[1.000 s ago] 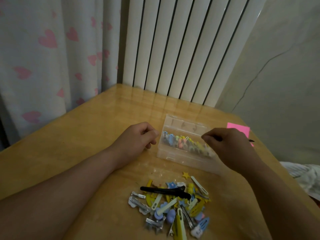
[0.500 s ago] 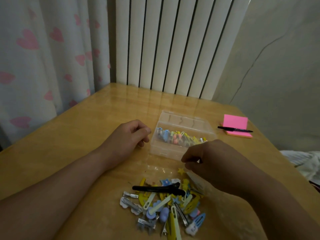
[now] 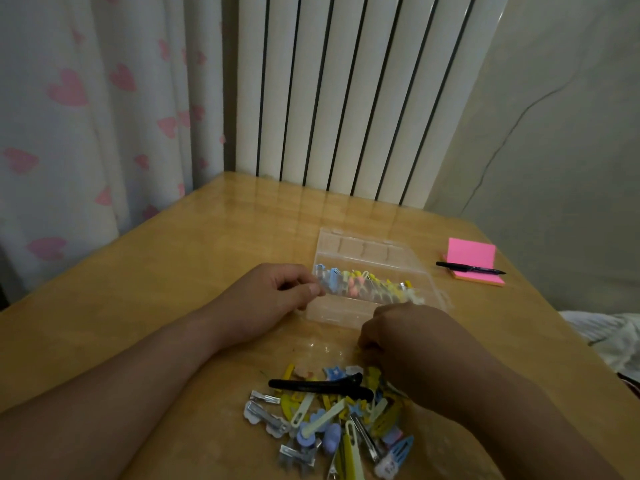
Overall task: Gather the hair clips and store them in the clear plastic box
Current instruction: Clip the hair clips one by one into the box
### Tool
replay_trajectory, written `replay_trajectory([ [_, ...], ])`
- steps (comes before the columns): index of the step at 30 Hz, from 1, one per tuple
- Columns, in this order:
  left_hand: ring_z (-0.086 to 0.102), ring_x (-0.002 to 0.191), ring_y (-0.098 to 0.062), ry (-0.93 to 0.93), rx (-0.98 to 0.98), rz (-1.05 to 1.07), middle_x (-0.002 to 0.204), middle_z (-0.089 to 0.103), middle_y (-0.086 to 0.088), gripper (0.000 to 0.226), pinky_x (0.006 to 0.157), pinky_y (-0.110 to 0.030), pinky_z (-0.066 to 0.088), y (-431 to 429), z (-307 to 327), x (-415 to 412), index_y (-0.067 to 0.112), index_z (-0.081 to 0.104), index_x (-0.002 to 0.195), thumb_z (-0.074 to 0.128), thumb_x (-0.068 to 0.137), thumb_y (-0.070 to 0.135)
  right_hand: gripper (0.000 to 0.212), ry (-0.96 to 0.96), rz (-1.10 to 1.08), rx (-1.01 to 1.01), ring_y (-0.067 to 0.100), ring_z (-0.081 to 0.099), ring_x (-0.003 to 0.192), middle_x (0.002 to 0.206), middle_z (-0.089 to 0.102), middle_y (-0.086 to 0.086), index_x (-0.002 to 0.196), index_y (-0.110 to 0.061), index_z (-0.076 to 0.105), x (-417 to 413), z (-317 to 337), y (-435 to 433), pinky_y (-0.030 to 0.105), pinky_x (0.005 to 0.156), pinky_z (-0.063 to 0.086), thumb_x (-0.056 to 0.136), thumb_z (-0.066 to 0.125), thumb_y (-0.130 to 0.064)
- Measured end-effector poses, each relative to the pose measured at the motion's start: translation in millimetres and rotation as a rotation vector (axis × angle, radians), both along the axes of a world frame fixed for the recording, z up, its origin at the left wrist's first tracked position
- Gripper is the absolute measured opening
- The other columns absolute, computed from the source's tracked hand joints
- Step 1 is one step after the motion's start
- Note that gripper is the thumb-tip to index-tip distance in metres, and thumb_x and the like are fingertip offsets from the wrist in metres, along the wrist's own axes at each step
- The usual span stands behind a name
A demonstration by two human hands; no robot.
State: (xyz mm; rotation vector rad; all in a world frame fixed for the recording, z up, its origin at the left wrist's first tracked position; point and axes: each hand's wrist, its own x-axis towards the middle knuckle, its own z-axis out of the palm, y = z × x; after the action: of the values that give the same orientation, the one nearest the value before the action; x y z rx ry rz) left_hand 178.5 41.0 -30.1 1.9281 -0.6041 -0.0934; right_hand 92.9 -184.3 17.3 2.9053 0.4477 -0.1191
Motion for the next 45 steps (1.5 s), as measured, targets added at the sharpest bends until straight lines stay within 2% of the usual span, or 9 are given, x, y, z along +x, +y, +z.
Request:
replay_trajectory([
  [6, 0.071, 0.089, -0.013, -0.005, -0.011, -0.003, 0.088, 0.075, 0.006, 0.017, 0.081, -0.021, 0.053, 0.5, -2.3, 1.6, 0.032, 0.081, 0.101, 0.064, 0.104, 0.030, 0.013, 0.020, -0.004, -0.069, 0.023, 0.066, 0.090, 0.100, 0.065, 0.001, 0.106, -0.021, 0.071, 0.6, 4.8, 11.3, 0.040, 0.082, 0.060, 0.096, 0.064, -0.016],
  [12, 0.068, 0.083, -0.004, -0.003, -0.028, -0.003, 0.089, 0.075, 0.002, 0.017, 0.078, -0.017, 0.052, 0.5, -3.3, 2.0, 0.029, 0.081, 0.101, 0.064, 0.104, 0.029, 0.015, 0.021, 0.035, -0.157, 0.027, 0.069, 0.094, 0.103, 0.066, 0.008, 0.111, -0.014, 0.068, -0.7, 6.3, 21.1, 0.036, 0.076, 0.055, 0.099, 0.062, -0.010],
  [16, 0.068, 0.083, -0.002, -0.001, -0.023, -0.006, 0.091, 0.076, 0.006, 0.018, 0.076, -0.014, 0.050, 0.3, -2.5, 1.4, 0.029, 0.081, 0.101, 0.064, 0.104, 0.027, 0.015, 0.022, 0.061, -0.162, 0.026, 0.068, 0.094, 0.106, 0.065, 0.006, 0.115, -0.015, 0.066, -1.1, 5.1, 20.7, 0.034, 0.070, 0.046, 0.100, 0.064, -0.019],
  [19, 0.069, 0.084, -0.003, -0.005, -0.015, -0.001, 0.089, 0.075, 0.008, 0.018, 0.076, -0.014, 0.050, 0.8, -1.2, 1.2, 0.030, 0.081, 0.101, 0.063, 0.104, 0.028, 0.020, 0.023, 0.029, -0.068, 0.022, 0.064, 0.090, 0.104, 0.063, 0.003, 0.120, -0.019, 0.061, -1.7, 6.5, 16.3, 0.033, 0.074, 0.051, 0.102, 0.063, -0.026],
  [23, 0.069, 0.083, -0.001, -0.001, -0.024, 0.000, 0.091, 0.077, 0.012, 0.019, 0.074, -0.011, 0.049, -0.5, -0.9, 0.6, 0.030, 0.081, 0.102, 0.063, 0.104, 0.027, 0.029, 0.041, -0.007, 0.063, 0.021, 0.065, 0.100, 0.117, 0.064, 0.000, 0.131, -0.028, 0.055, -7.8, 8.9, 14.1, 0.042, 0.088, 0.059, 0.103, 0.059, -0.026],
  [32, 0.068, 0.082, -0.001, -0.006, -0.009, 0.007, 0.084, 0.074, 0.015, 0.019, 0.073, -0.009, 0.049, -0.2, -0.6, -0.3, 0.028, 0.081, 0.102, 0.062, 0.105, 0.027, 0.017, -0.046, -0.024, 0.247, 0.012, 0.057, 0.090, 0.105, 0.059, -0.012, 0.115, -0.035, 0.052, -19.1, 1.2, 3.0, 0.032, 0.077, 0.053, 0.102, 0.058, -0.026],
  [36, 0.067, 0.081, -0.002, 0.017, -0.017, 0.006, 0.083, 0.073, 0.011, 0.018, 0.074, -0.011, 0.051, 0.5, -1.8, 0.8, 0.030, 0.081, 0.101, 0.063, 0.104, 0.029, 0.011, -0.228, -0.076, 0.567, 0.003, 0.061, 0.079, 0.088, 0.064, -0.015, 0.097, -0.035, 0.060, -10.2, 10.6, -11.2, 0.027, 0.071, 0.056, 0.099, 0.061, -0.024],
  [40, 0.065, 0.079, 0.001, 0.016, -0.016, 0.017, 0.084, 0.073, 0.011, 0.015, 0.074, -0.013, 0.050, 0.1, -1.8, 1.2, 0.032, 0.081, 0.097, 0.067, 0.102, 0.030, 0.011, -0.387, -0.189, 0.742, -0.001, 0.063, 0.082, 0.089, 0.068, -0.017, 0.098, -0.028, 0.071, 35.3, 27.7, -46.2, 0.014, 0.065, 0.044, 0.098, 0.070, -0.017],
  [45, 0.060, 0.074, -0.005, -0.033, 0.010, 0.026, 0.089, 0.071, -0.007, 0.009, 0.070, -0.018, 0.048, 1.0, -2.4, 1.4, 0.031, 0.080, 0.095, 0.071, 0.099, 0.031, 0.012, -0.218, -0.341, 0.672, 0.012, 0.069, 0.092, 0.094, 0.073, -0.010, 0.094, -0.027, 0.074, 95.4, 17.4, -78.9, 0.020, 0.069, 0.049, 0.095, 0.076, -0.016],
])
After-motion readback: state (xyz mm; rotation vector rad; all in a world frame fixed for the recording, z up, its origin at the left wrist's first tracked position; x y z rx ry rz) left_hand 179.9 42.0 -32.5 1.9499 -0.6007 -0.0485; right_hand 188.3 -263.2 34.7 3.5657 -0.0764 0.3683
